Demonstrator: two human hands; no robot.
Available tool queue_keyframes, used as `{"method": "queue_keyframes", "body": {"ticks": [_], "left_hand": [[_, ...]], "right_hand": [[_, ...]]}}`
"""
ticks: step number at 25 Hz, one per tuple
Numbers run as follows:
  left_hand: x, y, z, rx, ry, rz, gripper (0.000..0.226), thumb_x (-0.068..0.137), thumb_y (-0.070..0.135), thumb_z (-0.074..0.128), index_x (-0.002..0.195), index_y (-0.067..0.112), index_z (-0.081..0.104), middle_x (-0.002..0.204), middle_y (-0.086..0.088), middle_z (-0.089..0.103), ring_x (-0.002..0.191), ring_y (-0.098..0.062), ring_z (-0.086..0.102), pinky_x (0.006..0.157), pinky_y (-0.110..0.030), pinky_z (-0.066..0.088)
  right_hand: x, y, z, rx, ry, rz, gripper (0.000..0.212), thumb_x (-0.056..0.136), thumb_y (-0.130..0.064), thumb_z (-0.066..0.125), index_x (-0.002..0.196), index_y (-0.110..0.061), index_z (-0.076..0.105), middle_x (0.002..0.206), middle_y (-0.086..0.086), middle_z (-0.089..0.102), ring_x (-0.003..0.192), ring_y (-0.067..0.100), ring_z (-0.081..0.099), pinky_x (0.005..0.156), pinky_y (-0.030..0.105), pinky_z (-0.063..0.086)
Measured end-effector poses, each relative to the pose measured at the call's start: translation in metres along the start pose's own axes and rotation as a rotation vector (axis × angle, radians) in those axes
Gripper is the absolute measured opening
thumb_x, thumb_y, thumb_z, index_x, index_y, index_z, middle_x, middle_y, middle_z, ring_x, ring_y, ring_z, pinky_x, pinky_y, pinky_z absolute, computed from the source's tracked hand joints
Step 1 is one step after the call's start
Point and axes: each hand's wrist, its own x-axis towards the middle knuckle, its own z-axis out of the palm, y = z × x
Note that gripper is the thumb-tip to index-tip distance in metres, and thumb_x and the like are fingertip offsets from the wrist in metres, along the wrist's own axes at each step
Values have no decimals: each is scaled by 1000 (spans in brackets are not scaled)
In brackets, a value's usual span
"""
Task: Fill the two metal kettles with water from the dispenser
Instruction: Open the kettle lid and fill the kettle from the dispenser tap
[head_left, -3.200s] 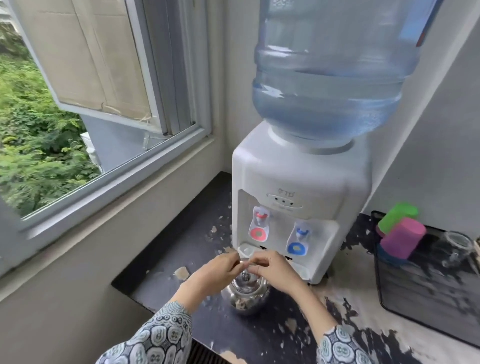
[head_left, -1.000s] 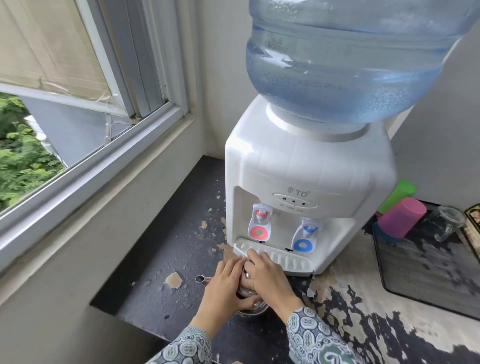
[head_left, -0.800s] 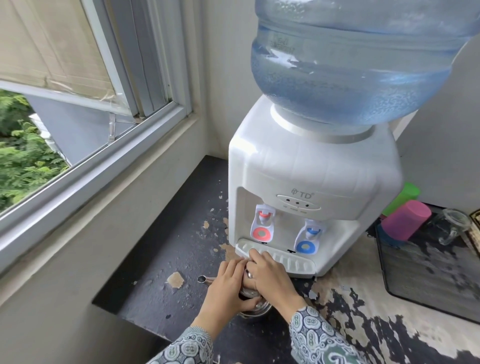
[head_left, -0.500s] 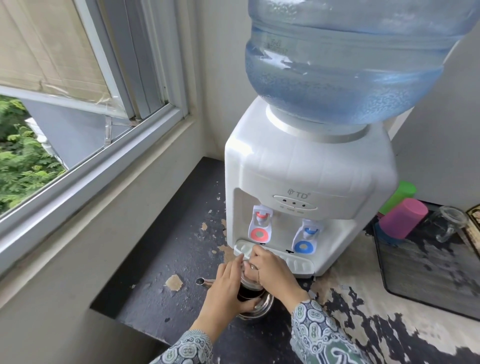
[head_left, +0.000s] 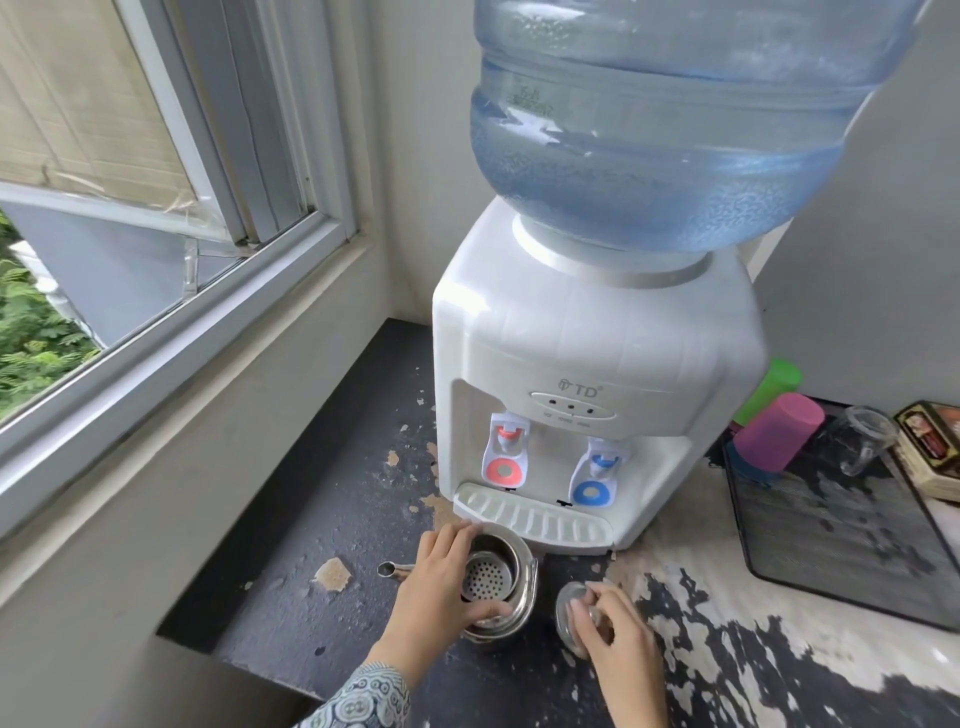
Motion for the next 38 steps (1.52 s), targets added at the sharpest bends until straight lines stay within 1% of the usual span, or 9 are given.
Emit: {"method": "queue_keyframes", "body": {"ticks": [4,7,9,11,14,19,24,28,38], "left_hand": [[-2,5,1,-49,20,-24,89,64,57,70,137,30,26,137,18,31,124,-7,25,99,-26,39],[-1,5,0,-75,34,-41,89,63,56,72,136,31,28,136,19,32,124,-6,25,97,-27,40],[-1,4,0,-88,45,-42,88,63,55,73,135,31,30,135,19,33,123,-6,25,96,-27,41],[0,3,1,-90,53,-33,88,62,55,73,135,31,30,134,20,33,122,-5,26,97,-25,40],[-1,2,3,-108,66,-25,87,63,57,72,135,30,31,133,19,35,120,-4,27,95,-22,39],[-3,0,5,-111,52,3,90,63,60,70,137,27,30,135,16,34,118,-2,24,101,-17,30],[-1,-2,4,-92,9,35,96,64,62,67,140,22,24,139,12,29,117,1,16,106,-16,21],[3,3,-3,-92,-41,41,107,54,77,51,140,18,26,139,9,30,120,0,17,105,-13,18],[26,18,-41,-105,80,118,75,64,73,55,123,29,38,125,20,40,115,2,44,100,-19,35]], "right_hand": [[-3,19,15,-231,-198,-13,32,59,-48,70,70,-18,66,79,-10,71,70,8,69,49,10,39],[0,11,21,-324,-178,5,51,29,-40,92,55,-21,53,86,-2,71,88,16,64,58,27,54],[2,-11,17,-271,-139,87,46,40,-37,90,58,-15,54,102,7,67,107,24,49,76,43,52],[4,-31,15,-36,-72,136,37,66,-51,72,73,-18,55,107,5,59,109,24,47,93,38,39],[11,-54,21,220,-233,145,59,60,-87,37,95,-41,47,108,-8,57,102,16,55,91,35,44],[18,-66,27,274,-485,263,83,68,-78,40,140,-41,21,142,-14,39,130,11,40,105,30,33],[24,-77,27,205,-450,348,47,95,-49,31,140,-40,24,148,-6,37,131,19,41,104,34,32],[28,-83,25,217,-416,395,46,94,-50,28,137,-36,34,139,-1,51,124,23,49,103,37,38],[68,-100,0,342,-375,402,36,97,-40,34,118,-20,55,111,3,62,107,19,55,91,27,38]]}}
